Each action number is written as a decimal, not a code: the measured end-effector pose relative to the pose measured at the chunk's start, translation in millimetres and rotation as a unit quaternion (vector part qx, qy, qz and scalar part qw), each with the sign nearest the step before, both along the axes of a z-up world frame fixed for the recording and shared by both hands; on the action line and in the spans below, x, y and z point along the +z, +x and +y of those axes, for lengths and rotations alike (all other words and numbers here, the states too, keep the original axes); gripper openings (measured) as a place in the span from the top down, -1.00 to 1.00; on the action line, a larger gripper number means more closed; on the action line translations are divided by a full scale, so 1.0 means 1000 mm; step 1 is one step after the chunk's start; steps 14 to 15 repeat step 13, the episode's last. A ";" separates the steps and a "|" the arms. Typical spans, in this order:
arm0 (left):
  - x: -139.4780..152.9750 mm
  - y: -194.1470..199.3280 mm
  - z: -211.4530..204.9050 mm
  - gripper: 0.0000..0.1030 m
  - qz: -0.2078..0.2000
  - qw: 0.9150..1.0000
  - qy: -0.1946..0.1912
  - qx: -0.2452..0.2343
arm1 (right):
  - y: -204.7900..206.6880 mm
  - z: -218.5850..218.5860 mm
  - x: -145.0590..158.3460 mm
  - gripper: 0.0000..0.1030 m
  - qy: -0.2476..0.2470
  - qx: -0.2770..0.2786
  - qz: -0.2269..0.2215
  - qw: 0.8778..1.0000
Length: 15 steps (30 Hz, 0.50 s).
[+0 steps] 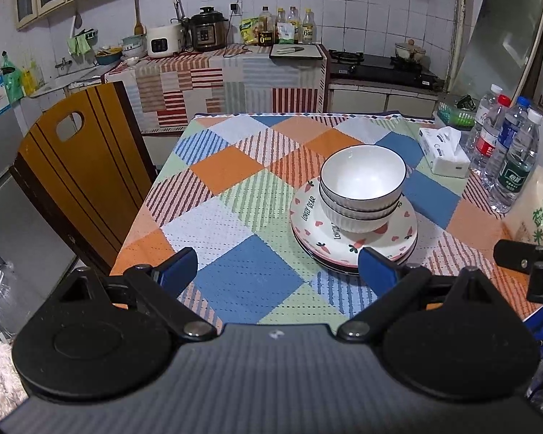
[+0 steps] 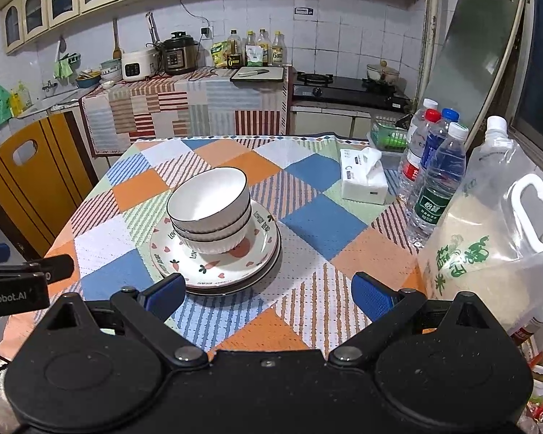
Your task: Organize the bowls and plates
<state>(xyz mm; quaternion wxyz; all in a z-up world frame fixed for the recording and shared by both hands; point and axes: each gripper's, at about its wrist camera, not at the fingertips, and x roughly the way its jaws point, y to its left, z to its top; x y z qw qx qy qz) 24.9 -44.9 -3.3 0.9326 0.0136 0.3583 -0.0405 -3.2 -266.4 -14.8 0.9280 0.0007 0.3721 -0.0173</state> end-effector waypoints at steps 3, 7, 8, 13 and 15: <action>0.000 0.001 0.000 -0.87 0.000 1.000 -0.004 0.000 | 0.001 0.000 -0.001 -0.94 -0.001 -0.001 0.002 1.000; 0.000 0.001 -0.001 -0.87 0.001 1.000 -0.005 -0.002 | 0.001 0.000 -0.003 -0.94 -0.002 -0.001 0.006 1.000; 0.001 0.001 -0.001 -0.87 0.001 1.000 -0.005 -0.002 | 0.001 0.000 -0.003 -0.94 -0.003 -0.002 0.007 1.000; -0.001 0.002 -0.002 -0.87 0.009 1.000 -0.004 -0.015 | 0.001 0.000 -0.004 -0.94 -0.004 -0.001 0.009 1.000; -0.001 0.002 -0.002 -0.87 0.009 1.000 -0.004 -0.015 | 0.001 0.000 -0.004 -0.94 -0.004 -0.001 0.009 1.000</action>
